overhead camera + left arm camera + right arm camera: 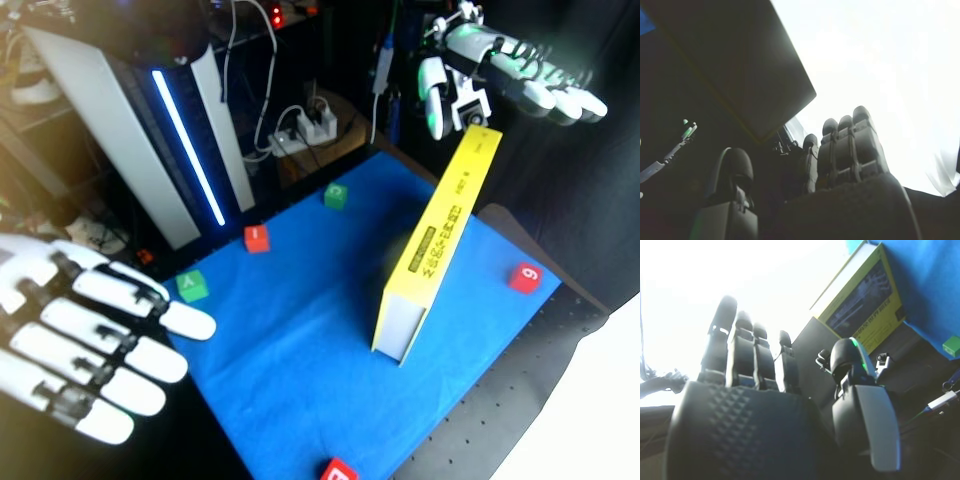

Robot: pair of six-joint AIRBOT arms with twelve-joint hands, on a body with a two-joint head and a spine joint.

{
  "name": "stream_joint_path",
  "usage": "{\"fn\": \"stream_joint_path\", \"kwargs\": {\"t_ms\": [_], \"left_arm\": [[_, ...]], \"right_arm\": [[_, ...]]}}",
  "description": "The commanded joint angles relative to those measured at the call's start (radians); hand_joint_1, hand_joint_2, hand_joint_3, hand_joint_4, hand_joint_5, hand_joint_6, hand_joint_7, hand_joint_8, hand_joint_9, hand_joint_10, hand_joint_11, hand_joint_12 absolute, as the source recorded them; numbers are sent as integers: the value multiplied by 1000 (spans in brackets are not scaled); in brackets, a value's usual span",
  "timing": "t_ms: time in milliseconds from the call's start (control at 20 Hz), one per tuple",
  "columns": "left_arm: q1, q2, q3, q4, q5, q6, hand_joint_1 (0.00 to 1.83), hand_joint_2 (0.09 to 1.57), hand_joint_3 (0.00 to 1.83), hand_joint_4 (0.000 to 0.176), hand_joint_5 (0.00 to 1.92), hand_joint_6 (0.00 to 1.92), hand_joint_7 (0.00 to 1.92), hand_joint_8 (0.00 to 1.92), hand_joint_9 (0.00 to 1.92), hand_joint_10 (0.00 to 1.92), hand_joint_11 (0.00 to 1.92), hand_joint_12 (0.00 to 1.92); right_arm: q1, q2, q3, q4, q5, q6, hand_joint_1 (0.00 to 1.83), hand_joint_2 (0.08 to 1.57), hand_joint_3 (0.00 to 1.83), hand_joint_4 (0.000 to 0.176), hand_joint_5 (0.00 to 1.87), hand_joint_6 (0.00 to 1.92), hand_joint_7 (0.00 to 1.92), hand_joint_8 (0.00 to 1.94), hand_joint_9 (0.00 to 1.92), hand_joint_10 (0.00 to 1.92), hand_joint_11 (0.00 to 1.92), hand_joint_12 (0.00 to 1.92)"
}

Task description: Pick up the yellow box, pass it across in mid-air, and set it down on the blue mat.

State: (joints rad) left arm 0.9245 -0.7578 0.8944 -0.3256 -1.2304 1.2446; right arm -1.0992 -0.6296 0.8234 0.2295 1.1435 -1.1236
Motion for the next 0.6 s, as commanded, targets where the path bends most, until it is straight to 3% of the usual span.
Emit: {"fn": "stream_joint_path", "kwargs": {"t_ms": [0, 50, 150, 200, 250, 300, 350, 400, 450, 500, 550], "left_arm": [[-10, -6, 4, 6, -118, 2, 443, 1315, 1, 77, 0, 0, 0, 0, 0, 0, 0, 15], [-10, -8, 6, 6, -111, 2, 445, 1303, 0, 81, 0, 0, 0, 0, 0, 0, 0, 2], [-5, -4, 2, -1, -115, 2, 498, 1271, 0, 93, 0, 0, 0, 0, 0, 0, 0, 0], [0, -2, -1, -5, -119, 2, 521, 1237, 0, 100, 0, 0, 0, 0, 0, 0, 0, 0], [1, -3, 0, -9, -115, 2, 547, 1227, 0, 102, 0, 0, 0, 0, 0, 0, 0, 0], [1, -6, 3, -12, -102, 2, 562, 1205, 0, 138, 0, 0, 0, 0, 0, 0, 0, 0], [1, -10, 9, -20, -82, 2, 657, 1195, 0, 106, 0, 0, 0, 0, 0, 0, 0, 0], [0, -19, 18, -30, -56, 2, 684, 1180, 0, 94, 0, 0, 0, 0, 0, 0, 1, 0], [-3, -28, 26, -38, -33, 2, 705, 1156, 0, 78, 0, 0, 0, 0, 0, 0, 0, 0], [-13, -50, 48, -52, 12, 1, 747, 1134, 0, 84, 0, 0, 0, 0, 0, 0, 0, 0], [-18, -61, 57, -59, 35, 1, 819, 1123, 0, 71, 0, 0, 0, 0, 0, 0, 19, 9]], "right_arm": [[16, -2, 6, 4, 96, -2, 230, 1347, 18, 0, 0, 0, 0, 0, 0, 0, 0, 0], [16, -2, 7, 4, 93, -2, 248, 1342, 10, 0, 0, 0, 0, 0, 0, 0, 0, 0], [17, -4, 6, 4, 94, -2, 305, 1346, 4, 30, 0, 0, 0, 0, 0, 0, 0, 0], [17, -7, 6, 4, 94, -2, 338, 1346, 2, 27, 0, 0, 0, 0, 0, 0, 0, 0], [17, -10, 6, 4, 94, -1, 316, 1341, 0, 41, 0, 0, 0, 0, 0, 0, 0, 0], [17, -12, 6, 4, 94, -1, 299, 1336, 0, 38, 0, 0, 0, 0, 0, 0, 0, 0], [17, -14, 6, 4, 94, -1, 282, 1327, 0, 53, 0, 0, 0, 0, 0, 0, 0, 0], [17, -14, 6, 4, 94, -1, 268, 1321, 0, 52, 0, 0, 0, 0, 0, 0, 0, 0], [17, -15, 6, 4, 94, -1, 266, 1315, 0, 62, 0, 0, 0, 0, 0, 0, 0, 0], [17, -18, 6, 4, 94, -1, 267, 1315, 0, 59, 0, 0, 0, 0, 0, 0, 0, 0], [17, -20, 7, 4, 93, -1, 263, 1310, 0, 59, 0, 0, 0, 0, 0, 0, 0, 0]]}}
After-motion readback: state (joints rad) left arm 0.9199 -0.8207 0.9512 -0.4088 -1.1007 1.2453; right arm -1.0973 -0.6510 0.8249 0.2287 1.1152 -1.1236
